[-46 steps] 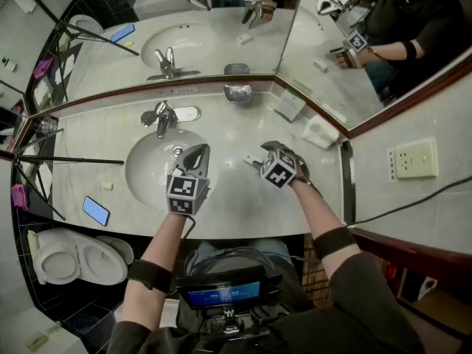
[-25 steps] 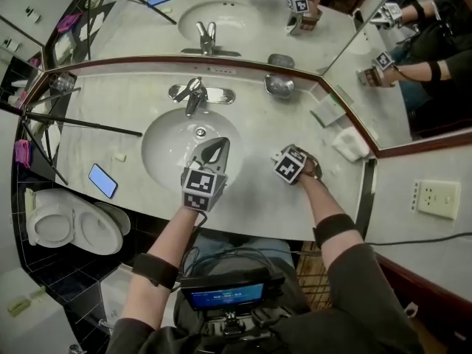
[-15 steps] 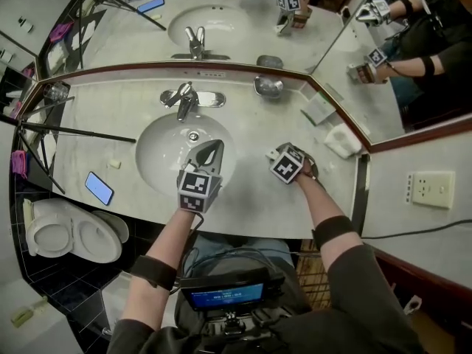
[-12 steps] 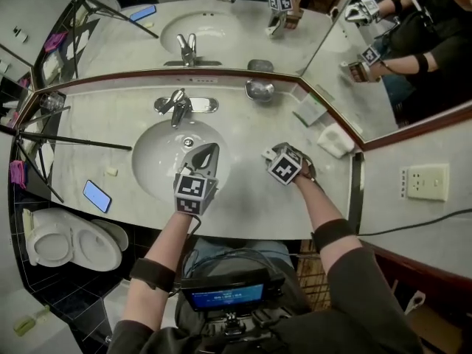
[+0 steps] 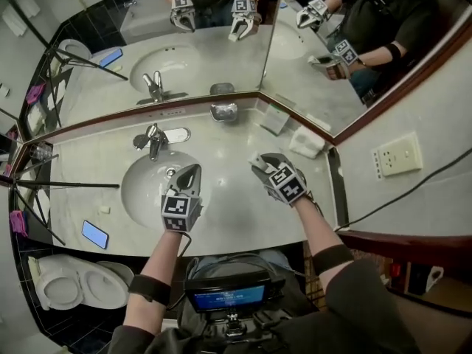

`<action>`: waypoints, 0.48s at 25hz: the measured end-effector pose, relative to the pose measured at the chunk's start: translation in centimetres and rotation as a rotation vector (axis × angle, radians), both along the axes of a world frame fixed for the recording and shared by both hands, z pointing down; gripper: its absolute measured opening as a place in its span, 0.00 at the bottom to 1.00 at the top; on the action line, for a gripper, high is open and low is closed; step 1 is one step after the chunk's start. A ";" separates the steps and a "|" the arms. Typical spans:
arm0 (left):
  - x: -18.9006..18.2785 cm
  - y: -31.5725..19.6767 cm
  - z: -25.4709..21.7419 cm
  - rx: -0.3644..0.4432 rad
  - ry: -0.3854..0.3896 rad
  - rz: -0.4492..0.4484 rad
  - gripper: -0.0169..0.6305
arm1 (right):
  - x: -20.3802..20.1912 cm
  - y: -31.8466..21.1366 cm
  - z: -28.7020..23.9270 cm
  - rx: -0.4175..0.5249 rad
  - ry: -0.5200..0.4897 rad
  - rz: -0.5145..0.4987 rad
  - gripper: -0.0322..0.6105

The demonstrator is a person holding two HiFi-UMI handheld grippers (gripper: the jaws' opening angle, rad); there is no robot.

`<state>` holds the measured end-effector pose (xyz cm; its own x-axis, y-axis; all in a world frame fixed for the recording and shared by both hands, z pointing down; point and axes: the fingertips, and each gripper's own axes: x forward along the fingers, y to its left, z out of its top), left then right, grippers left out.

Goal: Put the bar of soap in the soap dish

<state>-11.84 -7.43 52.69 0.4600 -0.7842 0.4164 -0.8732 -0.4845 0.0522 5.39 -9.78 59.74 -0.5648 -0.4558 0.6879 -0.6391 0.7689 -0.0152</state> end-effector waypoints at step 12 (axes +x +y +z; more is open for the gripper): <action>1.6 1.2 0.3 -0.017 -0.001 -0.008 0.03 | 5.3 3.1 -2.3 0.078 -0.103 0.146 0.33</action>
<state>-10.24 -6.25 52.99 0.4532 -0.7808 0.4302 -0.8772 -0.4765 0.0594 10.72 -6.63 57.43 -0.5546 -0.5878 0.5889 -0.7419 0.6698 -0.0302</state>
